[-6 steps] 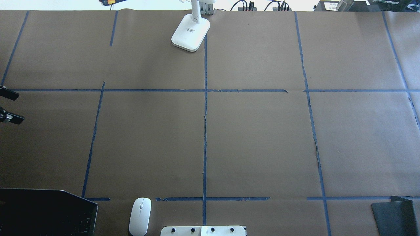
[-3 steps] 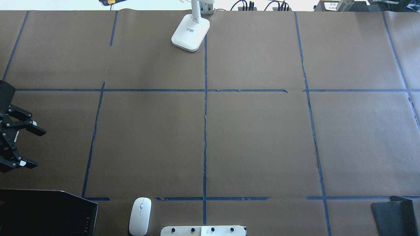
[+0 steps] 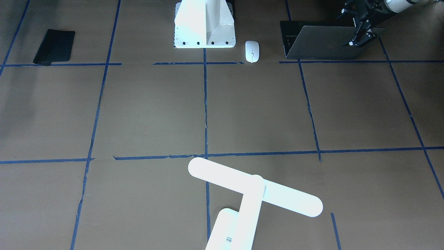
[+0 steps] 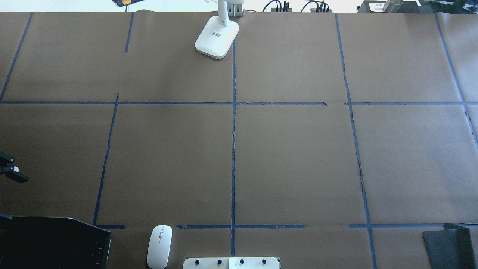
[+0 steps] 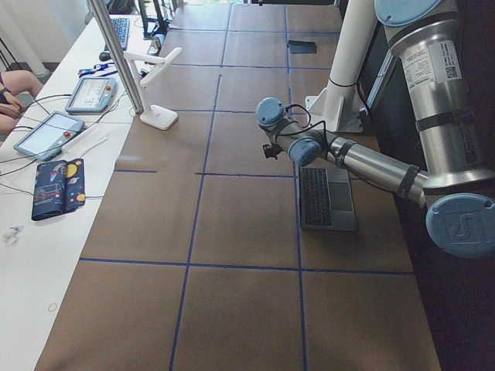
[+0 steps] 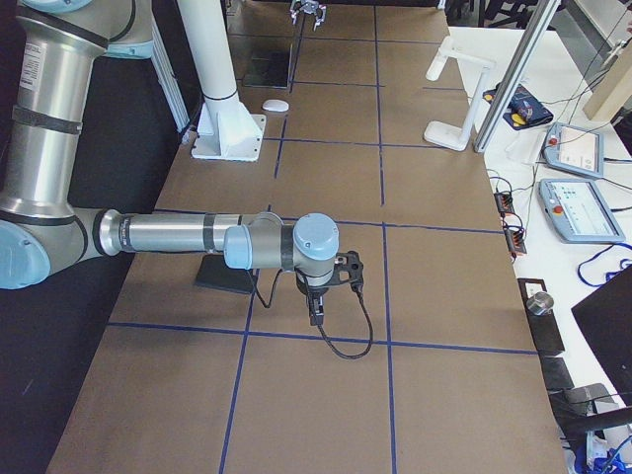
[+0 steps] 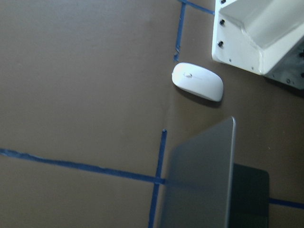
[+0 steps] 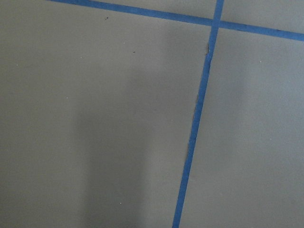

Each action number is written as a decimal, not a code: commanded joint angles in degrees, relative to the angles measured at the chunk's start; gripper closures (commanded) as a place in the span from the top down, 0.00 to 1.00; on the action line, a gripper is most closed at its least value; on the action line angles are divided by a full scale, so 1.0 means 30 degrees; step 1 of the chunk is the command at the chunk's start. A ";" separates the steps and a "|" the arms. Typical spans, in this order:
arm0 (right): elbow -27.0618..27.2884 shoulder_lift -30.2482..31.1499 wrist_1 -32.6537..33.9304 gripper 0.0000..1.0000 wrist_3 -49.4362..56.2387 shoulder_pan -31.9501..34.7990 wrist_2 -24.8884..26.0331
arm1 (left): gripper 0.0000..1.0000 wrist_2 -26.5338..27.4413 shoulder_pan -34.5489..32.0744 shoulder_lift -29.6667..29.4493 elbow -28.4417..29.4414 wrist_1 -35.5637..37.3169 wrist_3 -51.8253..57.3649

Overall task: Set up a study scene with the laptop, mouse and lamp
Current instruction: 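Reach the left gripper down to the grey laptop near the robot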

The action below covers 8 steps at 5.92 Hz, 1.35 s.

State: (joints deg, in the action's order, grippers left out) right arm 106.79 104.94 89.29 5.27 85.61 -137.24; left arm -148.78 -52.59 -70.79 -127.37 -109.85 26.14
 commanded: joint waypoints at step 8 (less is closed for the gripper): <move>-0.0030 -0.0029 0.0001 1.00 -0.0029 -0.0001 -0.0015 | 0.00 0.1576 0.1097 0.0368 -0.0284 0.0055 0.0954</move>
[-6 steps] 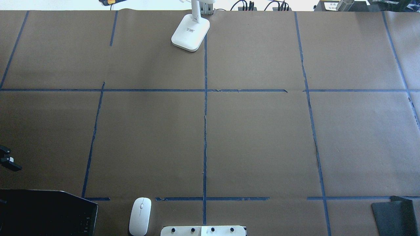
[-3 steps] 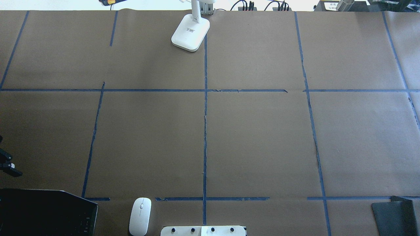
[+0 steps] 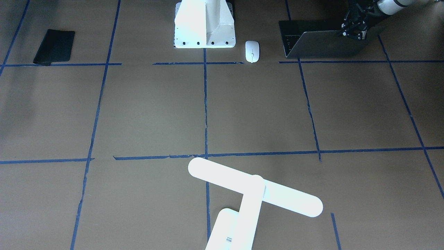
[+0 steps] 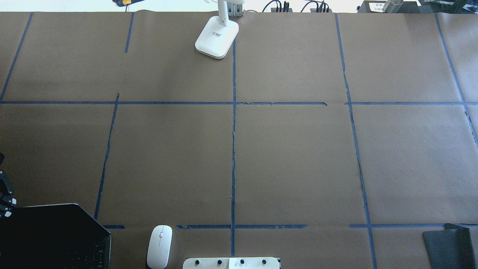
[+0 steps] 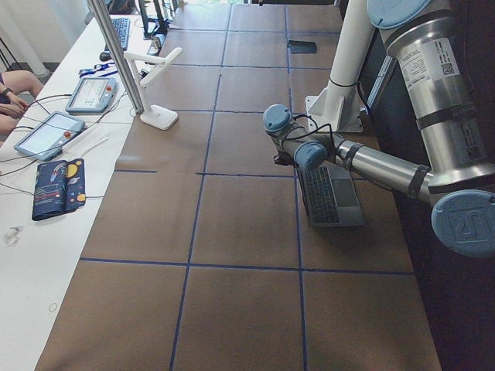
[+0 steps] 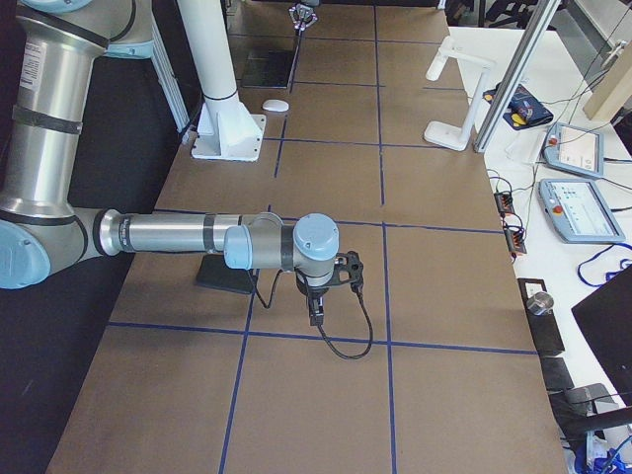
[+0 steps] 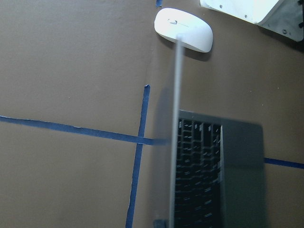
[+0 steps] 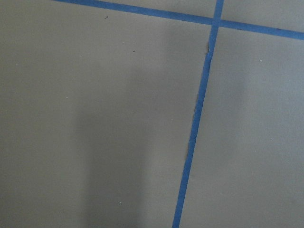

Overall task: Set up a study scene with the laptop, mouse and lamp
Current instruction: 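Carry the laptop with the left gripper to beside the white lamp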

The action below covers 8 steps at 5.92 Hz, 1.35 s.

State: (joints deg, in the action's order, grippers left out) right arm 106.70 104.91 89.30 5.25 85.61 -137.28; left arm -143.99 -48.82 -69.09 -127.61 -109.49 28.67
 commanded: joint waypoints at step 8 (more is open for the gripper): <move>0.0000 -0.0049 0.0000 1.00 -0.0022 -0.0030 -0.0002 | 0.00 -0.0019 -0.5319 -1.6461 0.9692 0.7465 0.7524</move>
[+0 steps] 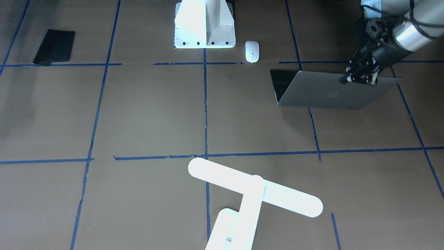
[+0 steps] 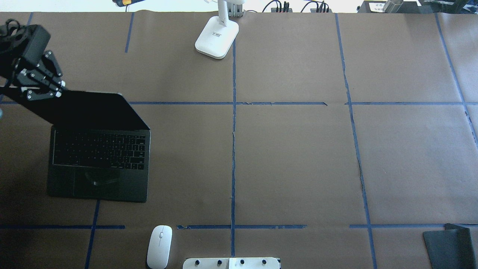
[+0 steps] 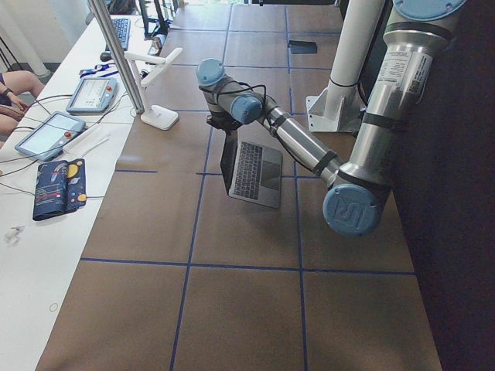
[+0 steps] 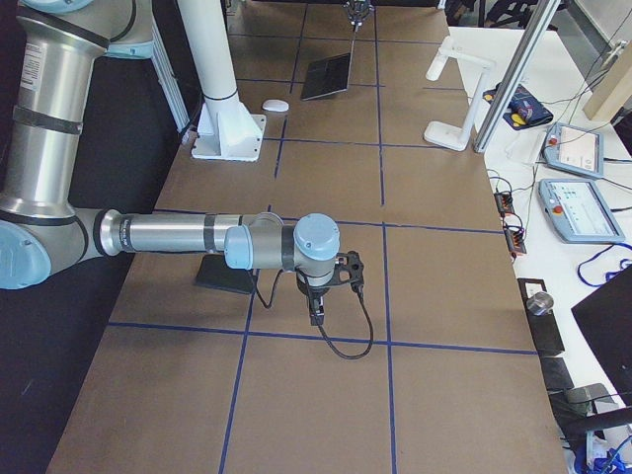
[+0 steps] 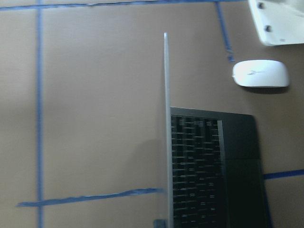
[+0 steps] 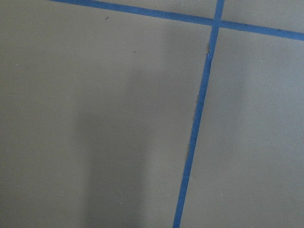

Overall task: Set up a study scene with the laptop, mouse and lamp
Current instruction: 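Carry the laptop with the left gripper to beside the white lamp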

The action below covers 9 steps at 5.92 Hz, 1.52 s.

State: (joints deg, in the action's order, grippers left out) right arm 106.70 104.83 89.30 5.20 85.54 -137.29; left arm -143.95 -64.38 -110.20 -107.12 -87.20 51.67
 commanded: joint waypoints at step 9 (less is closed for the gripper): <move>0.0000 0.0008 0.0000 1.00 -0.0006 -0.0037 0.0000 | 0.98 0.0777 0.0406 -0.9626 1.1280 -0.5652 -0.8054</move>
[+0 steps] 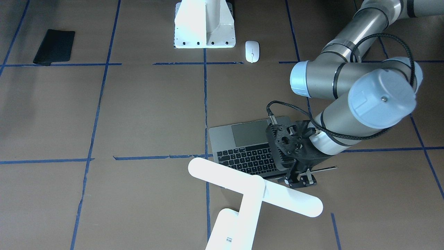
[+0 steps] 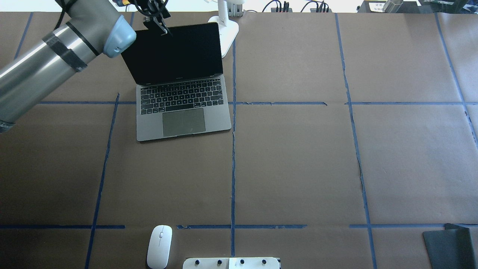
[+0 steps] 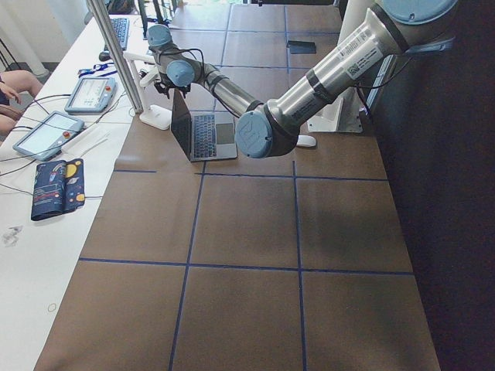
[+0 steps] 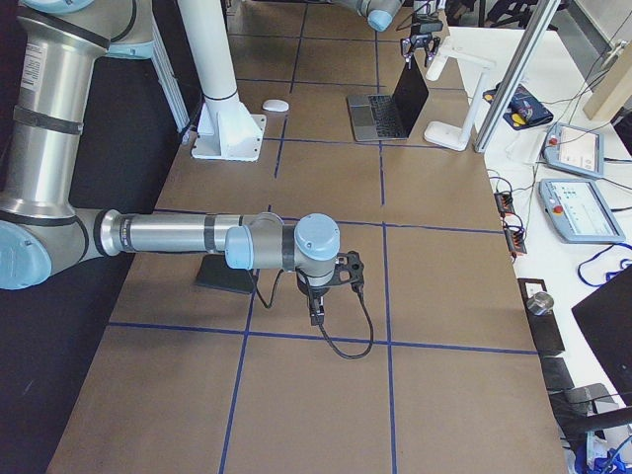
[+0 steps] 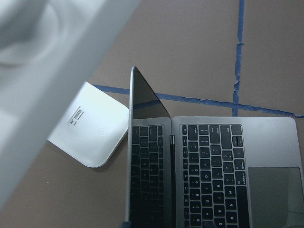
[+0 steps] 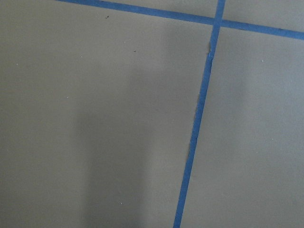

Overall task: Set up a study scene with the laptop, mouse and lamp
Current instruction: 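Release the laptop and withdraw the left arm out of view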

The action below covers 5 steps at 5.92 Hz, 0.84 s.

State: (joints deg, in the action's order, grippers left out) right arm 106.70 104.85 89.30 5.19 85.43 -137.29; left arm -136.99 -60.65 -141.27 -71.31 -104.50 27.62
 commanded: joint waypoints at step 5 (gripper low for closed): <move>0.0320 -0.0087 -0.0087 1.00 -0.0668 0.0001 -0.0029 | 1.00 -0.1103 -0.3740 0.9768 -1.0147 1.0222 -0.3989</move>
State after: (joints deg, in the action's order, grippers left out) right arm 107.24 104.72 89.20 4.44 85.43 -137.31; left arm -142.56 -70.14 -118.05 -98.12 -77.46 18.33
